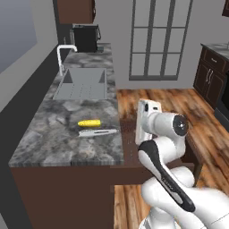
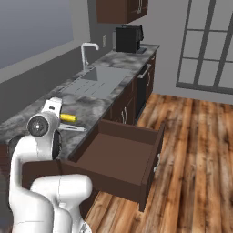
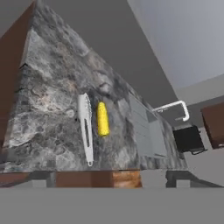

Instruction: Pick the tongs from the drawer and place it on the counter.

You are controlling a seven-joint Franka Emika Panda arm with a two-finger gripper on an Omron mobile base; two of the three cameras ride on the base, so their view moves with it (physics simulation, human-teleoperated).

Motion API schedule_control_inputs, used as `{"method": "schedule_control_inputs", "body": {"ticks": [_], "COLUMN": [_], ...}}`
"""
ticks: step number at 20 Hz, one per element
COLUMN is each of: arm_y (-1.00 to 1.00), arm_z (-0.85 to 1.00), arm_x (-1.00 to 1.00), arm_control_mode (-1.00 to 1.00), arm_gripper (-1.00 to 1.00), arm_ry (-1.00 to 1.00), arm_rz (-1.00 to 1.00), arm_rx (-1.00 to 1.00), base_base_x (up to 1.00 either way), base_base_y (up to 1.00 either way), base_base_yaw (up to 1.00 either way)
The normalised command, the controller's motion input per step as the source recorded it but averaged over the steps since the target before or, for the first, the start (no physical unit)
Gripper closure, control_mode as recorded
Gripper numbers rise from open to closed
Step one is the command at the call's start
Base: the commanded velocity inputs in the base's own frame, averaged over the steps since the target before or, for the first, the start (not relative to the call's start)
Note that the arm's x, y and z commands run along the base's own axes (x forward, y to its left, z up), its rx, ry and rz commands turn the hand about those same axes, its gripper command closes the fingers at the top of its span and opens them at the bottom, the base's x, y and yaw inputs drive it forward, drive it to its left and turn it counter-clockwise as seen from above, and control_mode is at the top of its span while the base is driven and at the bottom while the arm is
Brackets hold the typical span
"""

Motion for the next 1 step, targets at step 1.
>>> {"method": "schedule_control_inputs", "body": {"ticks": [1], "arm_y": [-0.55], "arm_z": [0.09], "arm_x": [-0.74], "arm_control_mode": [-1.00], "arm_gripper": [-1.00], "arm_ry": [0.00], "arm_rz": [0.00], "arm_rx": [-0.04], "base_base_x": [0.00], "base_base_y": [0.00], "base_base_yaw": [0.00]}}
